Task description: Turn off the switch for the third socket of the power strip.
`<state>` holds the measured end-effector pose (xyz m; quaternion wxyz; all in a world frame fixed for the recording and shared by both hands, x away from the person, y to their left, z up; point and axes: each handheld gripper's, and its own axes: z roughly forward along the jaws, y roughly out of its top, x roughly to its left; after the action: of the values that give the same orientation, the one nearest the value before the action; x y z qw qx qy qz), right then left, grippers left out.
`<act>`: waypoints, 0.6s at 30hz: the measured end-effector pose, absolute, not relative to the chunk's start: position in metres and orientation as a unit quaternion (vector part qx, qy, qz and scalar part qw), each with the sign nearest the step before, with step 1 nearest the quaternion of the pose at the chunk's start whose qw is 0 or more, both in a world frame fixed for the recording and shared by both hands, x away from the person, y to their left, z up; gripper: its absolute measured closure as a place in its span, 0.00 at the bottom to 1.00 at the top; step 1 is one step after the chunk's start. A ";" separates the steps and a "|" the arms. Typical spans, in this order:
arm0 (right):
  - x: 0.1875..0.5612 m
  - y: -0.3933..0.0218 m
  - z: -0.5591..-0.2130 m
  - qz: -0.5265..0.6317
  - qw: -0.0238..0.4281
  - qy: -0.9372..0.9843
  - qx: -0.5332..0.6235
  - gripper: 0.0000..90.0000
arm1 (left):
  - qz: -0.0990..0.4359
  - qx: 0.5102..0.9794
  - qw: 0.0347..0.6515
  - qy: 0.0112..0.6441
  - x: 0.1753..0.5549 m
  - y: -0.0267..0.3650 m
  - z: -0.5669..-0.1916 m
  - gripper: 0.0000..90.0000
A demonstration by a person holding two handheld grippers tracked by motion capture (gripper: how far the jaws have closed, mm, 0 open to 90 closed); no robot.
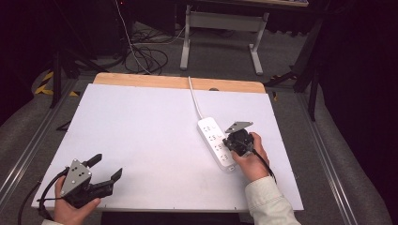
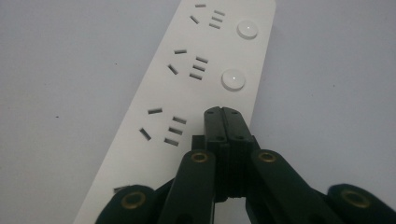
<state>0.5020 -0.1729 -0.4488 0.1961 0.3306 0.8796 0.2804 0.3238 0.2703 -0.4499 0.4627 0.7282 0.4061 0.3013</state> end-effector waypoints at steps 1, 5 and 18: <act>0.502 -0.173 -0.449 0.280 0.196 0.880 0.331 1.00 | 0.301 0.728 0.463 0.406 0.324 0.270 -0.450 0.22; 0.502 -0.173 -0.449 0.280 0.196 0.879 0.333 1.00 | 0.301 0.728 0.462 0.406 0.323 0.270 -0.450 0.22; 0.502 -0.172 -0.450 0.277 0.195 0.880 0.334 1.00 | 0.302 0.729 0.461 0.405 0.323 0.271 -0.450 0.22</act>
<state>0.5020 -0.1720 -0.4495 0.1949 0.3341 0.8797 0.2765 0.3233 0.2705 -0.4495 0.4611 0.7294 0.4050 0.3024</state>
